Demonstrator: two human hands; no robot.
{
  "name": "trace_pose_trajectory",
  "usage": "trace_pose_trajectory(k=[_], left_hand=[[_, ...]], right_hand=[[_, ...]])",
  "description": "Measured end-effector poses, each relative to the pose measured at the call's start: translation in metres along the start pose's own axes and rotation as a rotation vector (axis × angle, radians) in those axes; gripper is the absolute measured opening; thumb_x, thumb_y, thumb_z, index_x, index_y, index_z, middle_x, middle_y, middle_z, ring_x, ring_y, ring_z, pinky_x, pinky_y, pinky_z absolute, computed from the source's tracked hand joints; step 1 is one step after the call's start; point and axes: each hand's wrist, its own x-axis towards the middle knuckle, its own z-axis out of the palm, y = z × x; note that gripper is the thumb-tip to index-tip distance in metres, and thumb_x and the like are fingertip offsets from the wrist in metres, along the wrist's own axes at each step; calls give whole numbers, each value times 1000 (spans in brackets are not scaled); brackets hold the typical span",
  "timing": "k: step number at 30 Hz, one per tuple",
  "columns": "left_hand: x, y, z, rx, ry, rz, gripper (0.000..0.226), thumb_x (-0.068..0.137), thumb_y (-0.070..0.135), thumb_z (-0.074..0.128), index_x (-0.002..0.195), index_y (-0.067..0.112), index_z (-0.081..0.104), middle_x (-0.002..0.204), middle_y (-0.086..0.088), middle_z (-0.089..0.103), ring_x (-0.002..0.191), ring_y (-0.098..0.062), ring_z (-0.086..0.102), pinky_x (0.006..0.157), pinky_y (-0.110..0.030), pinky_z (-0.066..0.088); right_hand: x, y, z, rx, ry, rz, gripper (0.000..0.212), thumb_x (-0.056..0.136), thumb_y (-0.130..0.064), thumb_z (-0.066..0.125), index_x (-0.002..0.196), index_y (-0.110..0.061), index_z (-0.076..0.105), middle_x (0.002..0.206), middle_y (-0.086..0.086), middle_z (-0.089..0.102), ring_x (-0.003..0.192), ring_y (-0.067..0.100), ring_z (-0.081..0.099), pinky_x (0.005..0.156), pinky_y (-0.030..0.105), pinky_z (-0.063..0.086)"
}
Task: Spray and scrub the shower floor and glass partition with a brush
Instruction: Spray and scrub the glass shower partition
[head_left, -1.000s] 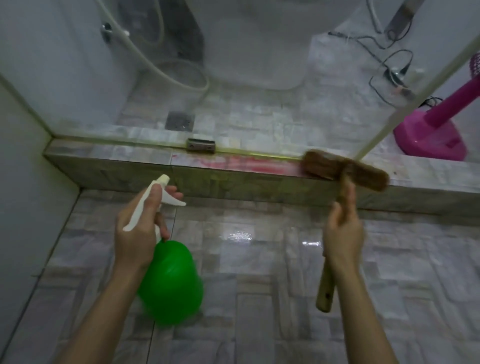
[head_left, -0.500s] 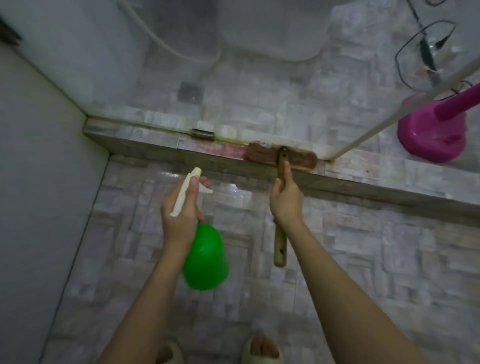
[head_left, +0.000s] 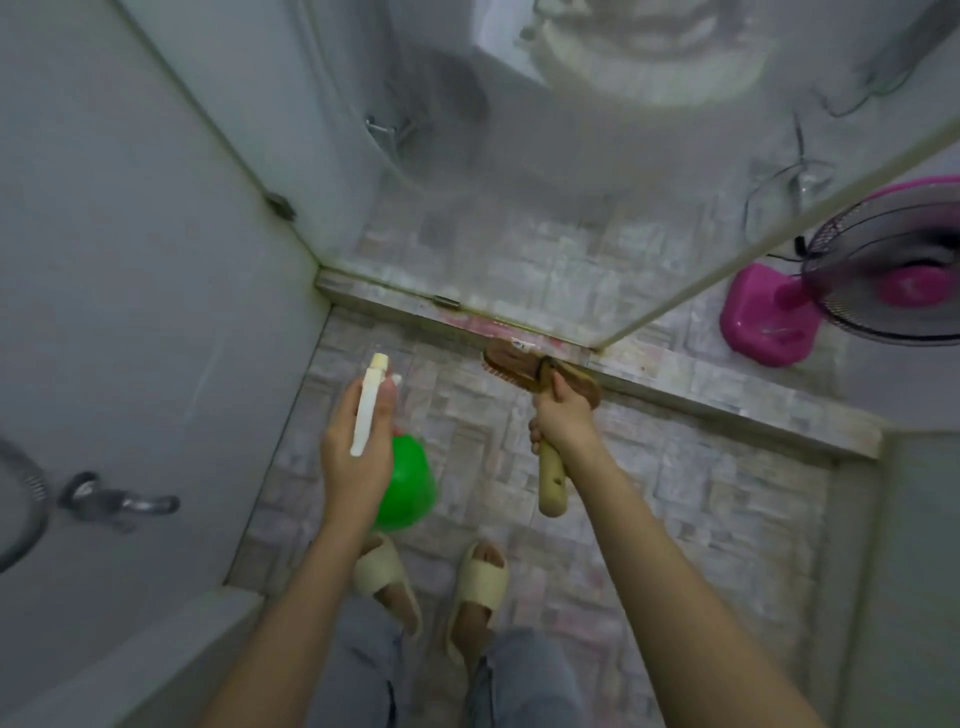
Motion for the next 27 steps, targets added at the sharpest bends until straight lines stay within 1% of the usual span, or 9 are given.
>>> trace_pose_trajectory(k=[3,7,11,15,18,21,22,24,27], left_hand=[[-32,61,-41,-11,72,-3,54,94,57,45,128,22,68,99,6,69,80,-13,59,75,-27,49],[-61,123,-89,-50,116,69,36,98,54,47,122,34,66,112,6,73,86,-17,61,86,-42,52],[-86,167,-132,-75,132,115,23,98,53,48,114,47,64,112,29,71,81,-8,65,80,-21,53],[-108,195,-156,-124,254,140,26,96,38,47,116,40,62,124,3,68,70,4,64,70,-9,50],[-120,196,-164,-149,418,70,36,96,41,46,127,34,62,107,15,71,70,4,63,71,-12,50],[-137,196,-159,-148,604,45,41,98,40,45,129,24,66,89,25,70,71,4,60,69,-11,47],[-144,198,-154,-161,693,42,41,99,36,45,128,19,67,88,19,71,68,4,60,65,-8,46],[-162,203,-144,-208,881,17,34,102,28,45,127,16,65,78,10,66,62,4,60,59,-7,44],[-201,210,-128,-206,1075,-39,37,106,35,43,127,17,67,87,28,70,67,5,60,65,-5,44]], right_hand=[[-72,-40,3,11,-57,-14,58,99,-13,40,152,-29,21,70,6,54,49,18,44,45,28,41],[-145,-84,14,-38,-110,-131,59,99,-16,42,152,-32,20,66,5,51,49,17,45,51,31,43],[-192,-108,35,-166,-139,-319,63,97,-18,44,151,-33,18,64,1,52,51,18,49,56,34,46],[-224,-134,48,-291,-233,-551,61,96,-14,45,151,-32,24,64,0,53,50,16,49,51,35,48],[-236,-158,52,-450,-344,-757,65,94,-13,48,151,-34,24,86,10,68,65,23,60,66,40,52],[-238,-178,53,-547,-501,-952,65,93,-7,51,151,-24,27,117,19,64,100,30,62,87,35,48],[-237,-184,52,-592,-563,-1009,64,93,-7,51,151,-22,27,116,18,65,98,29,62,84,30,47],[-236,-192,52,-724,-678,-1094,64,95,-11,51,150,-29,25,97,13,68,74,19,62,63,19,45],[-241,-191,51,-849,-879,-1156,65,97,-16,49,146,-41,14,71,3,60,49,4,46,47,16,36]])
